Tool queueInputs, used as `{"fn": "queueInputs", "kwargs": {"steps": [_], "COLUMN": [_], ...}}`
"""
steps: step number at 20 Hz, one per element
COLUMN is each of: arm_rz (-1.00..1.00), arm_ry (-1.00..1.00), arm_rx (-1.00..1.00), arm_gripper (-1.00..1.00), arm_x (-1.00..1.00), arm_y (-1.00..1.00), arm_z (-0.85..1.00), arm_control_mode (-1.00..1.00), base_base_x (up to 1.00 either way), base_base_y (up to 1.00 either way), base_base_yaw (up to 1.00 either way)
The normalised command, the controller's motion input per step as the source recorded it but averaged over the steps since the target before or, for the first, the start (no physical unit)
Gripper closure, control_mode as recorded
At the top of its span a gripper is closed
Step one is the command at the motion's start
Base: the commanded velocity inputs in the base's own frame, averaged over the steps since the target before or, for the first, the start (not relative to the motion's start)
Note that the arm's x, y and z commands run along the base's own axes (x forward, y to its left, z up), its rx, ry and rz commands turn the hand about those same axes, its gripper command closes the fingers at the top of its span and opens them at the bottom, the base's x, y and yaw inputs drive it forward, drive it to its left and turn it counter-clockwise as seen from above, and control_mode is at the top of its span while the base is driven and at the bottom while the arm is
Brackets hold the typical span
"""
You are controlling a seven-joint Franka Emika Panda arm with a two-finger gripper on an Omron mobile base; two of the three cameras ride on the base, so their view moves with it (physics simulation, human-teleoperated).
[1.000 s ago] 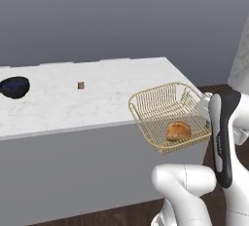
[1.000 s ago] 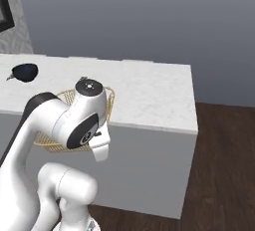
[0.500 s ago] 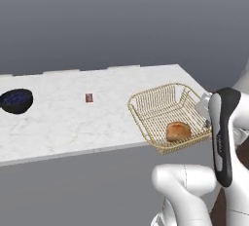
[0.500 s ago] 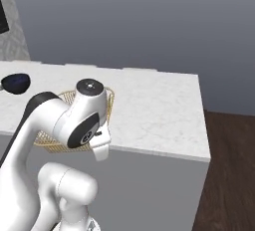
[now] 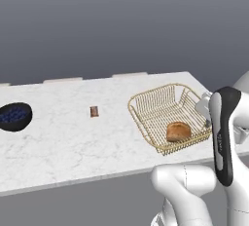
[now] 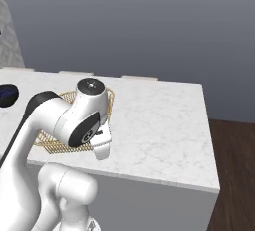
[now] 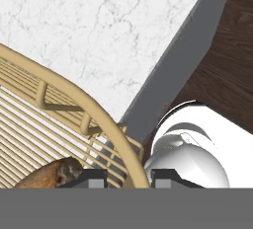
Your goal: Open the cabinet, pick up the bread from the cabinet and place it in the basket. Then move the basket to the dining counter.
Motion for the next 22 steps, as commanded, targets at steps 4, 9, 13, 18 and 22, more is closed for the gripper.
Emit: {"fn": "queueInputs", "kwargs": {"steps": [4,9,13,18,22], "arm_rz": [0.0,0.0,0.0,0.0,0.0], "arm_ry": [0.0,0.02,0.11,0.13,0.14], "arm_rx": [0.0,0.03,0.15,0.07,0.0], "arm_gripper": [1.0,1.0,1.0,1.0,1.0], "arm_x": [0.31,0.54,1.0,0.97,0.88], "arm_y": [0.08,0.04,-0.08,-0.03,0.0], "arm_z": [-0.06,-0.45,-0.25,-0.25,-0.31], "arm_control_mode": [-1.0,-1.0,-1.0,-1.0,-1.0], "base_base_x": [0.25,0.0,0.0,0.0,0.0], "base_base_y": [0.09,0.0,0.0,0.0,0.0], "base_base_yaw": [0.0,0.0,0.0,0.0,0.0]}}
